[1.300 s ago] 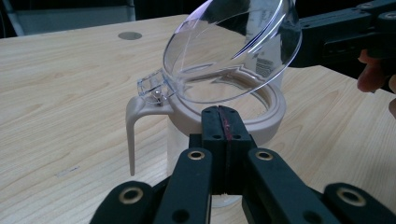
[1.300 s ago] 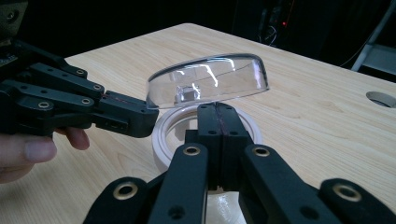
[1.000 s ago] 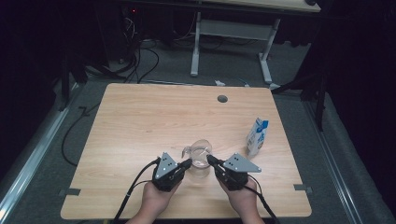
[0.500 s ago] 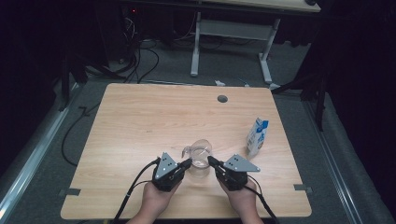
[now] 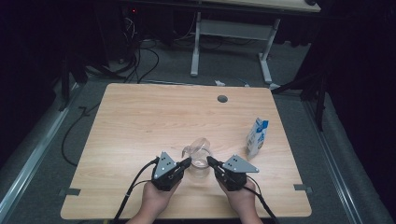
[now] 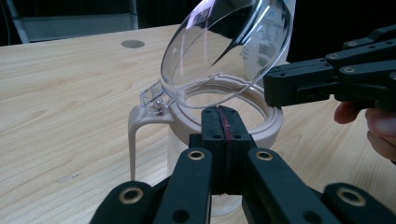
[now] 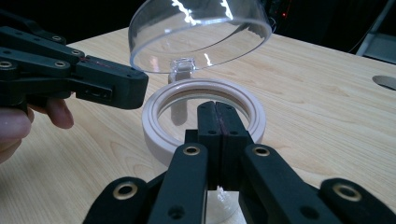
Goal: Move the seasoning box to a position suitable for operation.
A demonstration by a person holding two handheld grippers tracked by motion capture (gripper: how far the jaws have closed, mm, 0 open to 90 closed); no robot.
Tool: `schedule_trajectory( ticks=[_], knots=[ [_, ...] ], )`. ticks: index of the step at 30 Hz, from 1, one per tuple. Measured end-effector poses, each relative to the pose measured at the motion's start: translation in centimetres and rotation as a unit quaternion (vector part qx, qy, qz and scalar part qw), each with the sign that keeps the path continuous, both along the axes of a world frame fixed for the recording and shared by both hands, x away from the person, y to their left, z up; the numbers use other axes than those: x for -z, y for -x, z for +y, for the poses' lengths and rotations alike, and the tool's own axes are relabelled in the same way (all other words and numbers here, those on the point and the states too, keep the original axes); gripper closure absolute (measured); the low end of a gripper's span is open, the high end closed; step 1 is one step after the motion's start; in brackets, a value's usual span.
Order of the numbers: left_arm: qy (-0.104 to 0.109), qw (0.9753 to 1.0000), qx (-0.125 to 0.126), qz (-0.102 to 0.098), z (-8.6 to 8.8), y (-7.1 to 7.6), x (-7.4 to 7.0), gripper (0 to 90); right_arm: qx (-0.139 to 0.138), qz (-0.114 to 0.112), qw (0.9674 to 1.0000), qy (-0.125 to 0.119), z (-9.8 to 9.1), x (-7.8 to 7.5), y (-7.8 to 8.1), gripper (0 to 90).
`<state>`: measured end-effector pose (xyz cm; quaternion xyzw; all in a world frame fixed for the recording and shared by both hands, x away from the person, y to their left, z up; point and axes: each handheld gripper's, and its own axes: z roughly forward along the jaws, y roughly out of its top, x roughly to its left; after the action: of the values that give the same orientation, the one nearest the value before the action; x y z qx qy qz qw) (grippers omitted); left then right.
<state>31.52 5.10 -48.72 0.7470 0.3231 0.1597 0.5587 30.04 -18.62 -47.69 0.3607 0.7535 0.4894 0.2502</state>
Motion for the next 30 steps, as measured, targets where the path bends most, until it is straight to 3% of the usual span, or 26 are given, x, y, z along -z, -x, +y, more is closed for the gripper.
schedule_trajectory(
  ticks=[18, 30],
  knots=[
    [0.011, 0.9999, -0.011, -0.002, 0.32, -0.21, -0.26, 90.0, -0.004, -0.002, 1.0000, 0.002, -0.05, 0.06, -0.07, 89.9],
    [0.023, 0.9997, -0.010, -0.007, -0.61, -0.21, -0.85, 90.0, -0.008, -0.004, 1.0000, -0.001, 0.06, 0.16, -0.14, 90.0]
  ],
)
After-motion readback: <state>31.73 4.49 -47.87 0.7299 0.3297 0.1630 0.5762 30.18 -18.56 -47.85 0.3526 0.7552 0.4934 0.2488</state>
